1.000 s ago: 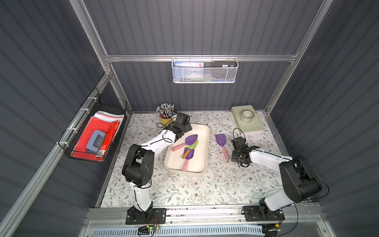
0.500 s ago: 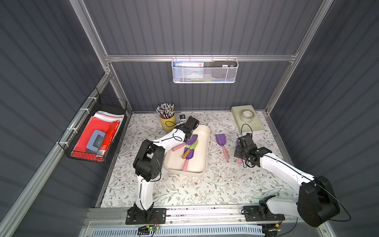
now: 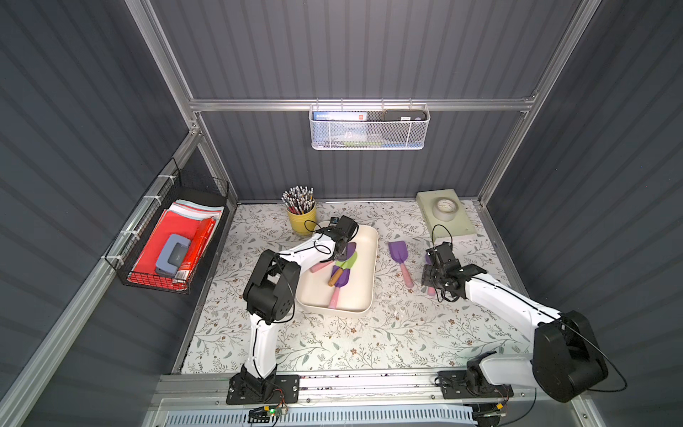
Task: Take the shovel out of the storage box
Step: Place the shovel at the center of the board, then pick up the shovel from the storage box.
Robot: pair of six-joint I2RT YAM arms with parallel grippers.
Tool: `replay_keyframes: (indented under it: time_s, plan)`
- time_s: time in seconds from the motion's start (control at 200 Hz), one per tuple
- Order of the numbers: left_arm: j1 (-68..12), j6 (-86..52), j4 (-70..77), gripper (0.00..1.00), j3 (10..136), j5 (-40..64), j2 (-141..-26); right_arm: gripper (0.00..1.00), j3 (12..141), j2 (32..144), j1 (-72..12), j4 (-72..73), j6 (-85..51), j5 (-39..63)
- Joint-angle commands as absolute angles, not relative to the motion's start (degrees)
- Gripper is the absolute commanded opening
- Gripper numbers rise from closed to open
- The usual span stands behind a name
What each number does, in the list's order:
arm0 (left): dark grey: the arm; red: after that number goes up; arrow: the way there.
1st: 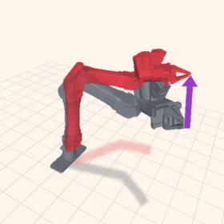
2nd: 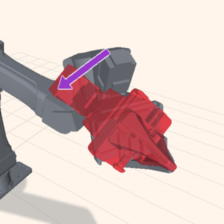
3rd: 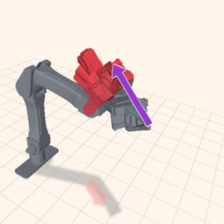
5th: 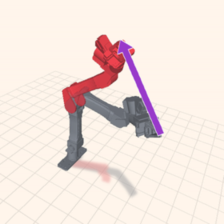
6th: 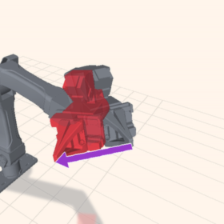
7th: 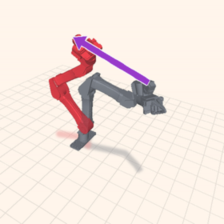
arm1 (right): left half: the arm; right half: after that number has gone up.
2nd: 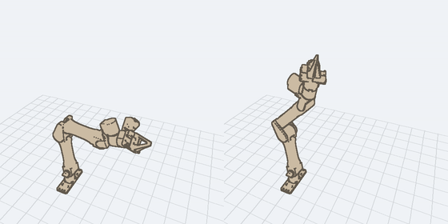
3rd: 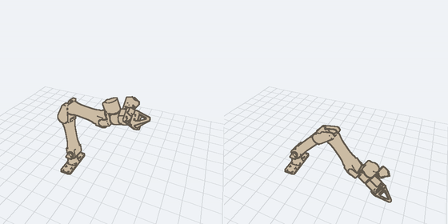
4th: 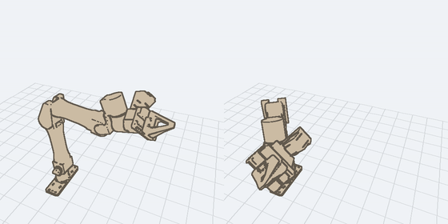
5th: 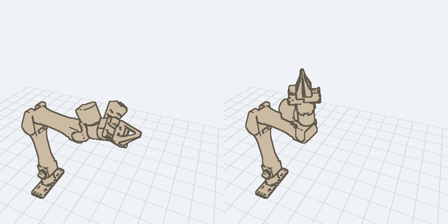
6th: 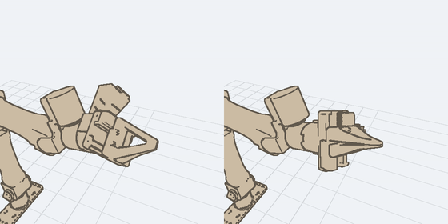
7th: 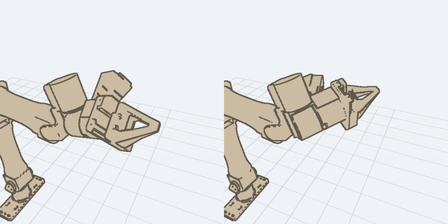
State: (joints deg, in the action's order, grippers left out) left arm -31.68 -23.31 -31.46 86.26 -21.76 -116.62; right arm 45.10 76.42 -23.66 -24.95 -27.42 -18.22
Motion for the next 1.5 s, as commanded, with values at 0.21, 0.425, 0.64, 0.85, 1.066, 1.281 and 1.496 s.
replay_keyframes:
  time_s: [0.21,0.425,0.64,0.85,1.066,1.281,1.496]
  plan:
    - [-31.56,-19.23,-32.96,0.7,83.39,-14.97,-116.03,0.69,44.74,76.29,-23.64,-25.13,-27.52,-17.76]
    - [-31.26,-19.69,-32.53,0.7,84.31,-17.25,-117.93,0.69,43.9,75.76,-23.64,-24.7,-27.74,-17.07]
    - [-28.83,-18.94,-32.17,0.65,86.87,-17.77,-120.12,0.69,43.51,76.2,-23.58,-24.21,-27.83,-15.91]
    - [-28.65,-18.46,-31.65,0.54,86.64,-16.0,-122.69,0.69,42.98,76.27,-23.64,-24.08,-27.95,-15.96]
    - [-28.65,-18.47,-30.12,0.37,84.83,-14.18,-122.44,0.69,42.98,76.88,-23.64,-23.68,-27.91,-15.46]
    - [-28.65,-18.37,-28.22,0.2,84.3,-11.39,-122.5,0.68,43.42,76.81,-23.64,-22.91,-27.93,-13.23]
    - [-28.57,-19.79,-27.33,0.09,85.57,-11.31,-121.92,0.68,43.34,73.59,-23.65,-22.52,-27.3,-12.47]
